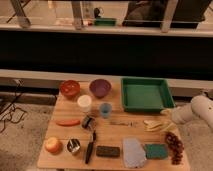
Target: Place banana in metal cup
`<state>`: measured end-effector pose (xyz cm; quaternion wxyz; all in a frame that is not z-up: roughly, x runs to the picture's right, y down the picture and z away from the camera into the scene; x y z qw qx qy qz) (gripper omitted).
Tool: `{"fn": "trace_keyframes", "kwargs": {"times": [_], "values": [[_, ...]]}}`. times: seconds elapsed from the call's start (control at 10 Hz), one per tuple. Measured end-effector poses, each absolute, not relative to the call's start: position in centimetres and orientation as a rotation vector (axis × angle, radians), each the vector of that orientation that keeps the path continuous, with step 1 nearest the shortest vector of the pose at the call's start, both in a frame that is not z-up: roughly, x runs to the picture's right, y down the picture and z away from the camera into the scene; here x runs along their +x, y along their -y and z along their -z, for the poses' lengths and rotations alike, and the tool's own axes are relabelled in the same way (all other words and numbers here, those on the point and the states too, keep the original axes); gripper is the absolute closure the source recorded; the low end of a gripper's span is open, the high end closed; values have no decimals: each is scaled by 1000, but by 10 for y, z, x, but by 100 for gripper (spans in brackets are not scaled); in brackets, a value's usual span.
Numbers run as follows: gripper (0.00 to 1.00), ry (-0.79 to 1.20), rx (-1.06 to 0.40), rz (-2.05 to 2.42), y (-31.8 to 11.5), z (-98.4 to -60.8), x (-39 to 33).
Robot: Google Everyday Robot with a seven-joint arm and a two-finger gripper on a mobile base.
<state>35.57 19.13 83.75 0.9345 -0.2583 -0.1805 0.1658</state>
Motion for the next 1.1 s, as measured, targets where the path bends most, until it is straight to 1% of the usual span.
{"fn": "trace_keyframes", "kwargs": {"times": [0.4,0.5,0.6,0.9,1.1], "values": [[29,387,-548,-331,-195,-837,354],[34,393,-554,-330,-196,-836,354],[41,397,-555,-332,-196,-836,354],[69,408,-569,-333,-198,-836,353],[70,412,-578,-331,-200,-836,351]]}}
